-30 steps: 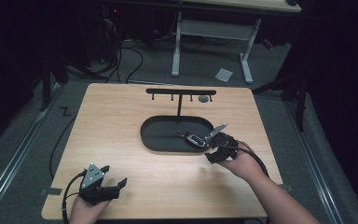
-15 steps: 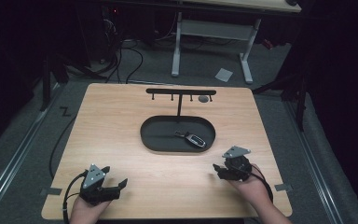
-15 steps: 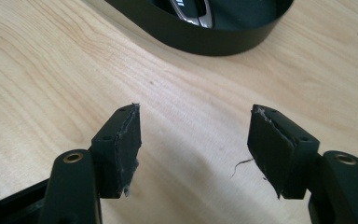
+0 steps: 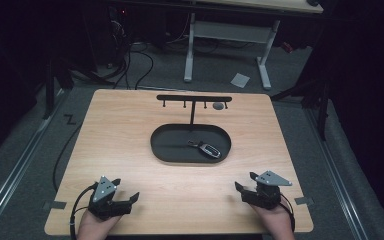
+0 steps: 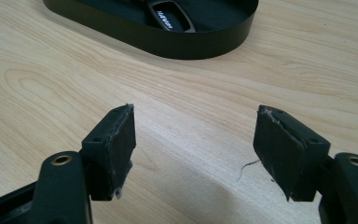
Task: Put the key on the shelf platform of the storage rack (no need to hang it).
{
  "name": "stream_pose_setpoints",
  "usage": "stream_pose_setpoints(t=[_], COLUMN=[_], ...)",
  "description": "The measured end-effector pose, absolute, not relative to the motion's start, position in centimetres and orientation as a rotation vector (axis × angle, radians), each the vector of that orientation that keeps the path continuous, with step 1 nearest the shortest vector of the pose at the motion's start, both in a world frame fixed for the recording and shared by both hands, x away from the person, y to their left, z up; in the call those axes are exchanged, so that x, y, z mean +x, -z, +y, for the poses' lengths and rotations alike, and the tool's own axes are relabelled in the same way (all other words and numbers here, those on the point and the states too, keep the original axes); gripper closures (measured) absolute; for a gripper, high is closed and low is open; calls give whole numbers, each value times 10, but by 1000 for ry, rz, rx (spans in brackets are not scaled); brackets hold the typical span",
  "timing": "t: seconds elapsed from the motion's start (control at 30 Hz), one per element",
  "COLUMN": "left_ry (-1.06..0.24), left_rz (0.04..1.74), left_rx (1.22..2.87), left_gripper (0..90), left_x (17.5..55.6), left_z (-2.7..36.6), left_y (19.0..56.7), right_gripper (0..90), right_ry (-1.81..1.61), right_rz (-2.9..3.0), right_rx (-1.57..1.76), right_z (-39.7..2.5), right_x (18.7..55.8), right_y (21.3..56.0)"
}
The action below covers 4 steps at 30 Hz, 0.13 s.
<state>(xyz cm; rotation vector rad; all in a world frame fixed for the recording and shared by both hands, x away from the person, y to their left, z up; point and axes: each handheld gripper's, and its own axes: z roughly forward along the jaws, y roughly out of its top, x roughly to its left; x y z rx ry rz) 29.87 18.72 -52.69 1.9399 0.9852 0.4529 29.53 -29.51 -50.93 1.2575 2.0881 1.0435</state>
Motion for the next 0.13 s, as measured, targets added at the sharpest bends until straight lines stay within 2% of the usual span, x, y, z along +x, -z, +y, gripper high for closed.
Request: stream_pose_setpoints(t=[0.13], left_ry=[-455], left_rz=[978], left_rx=[1944], left_gripper=[159], left_x=[298], left_z=[186], left_y=[526], right_gripper=[295], right_ry=[-1053], right_rz=[2090], right_rx=[1259], right_z=[-296], right_x=[296], right_y=[511])
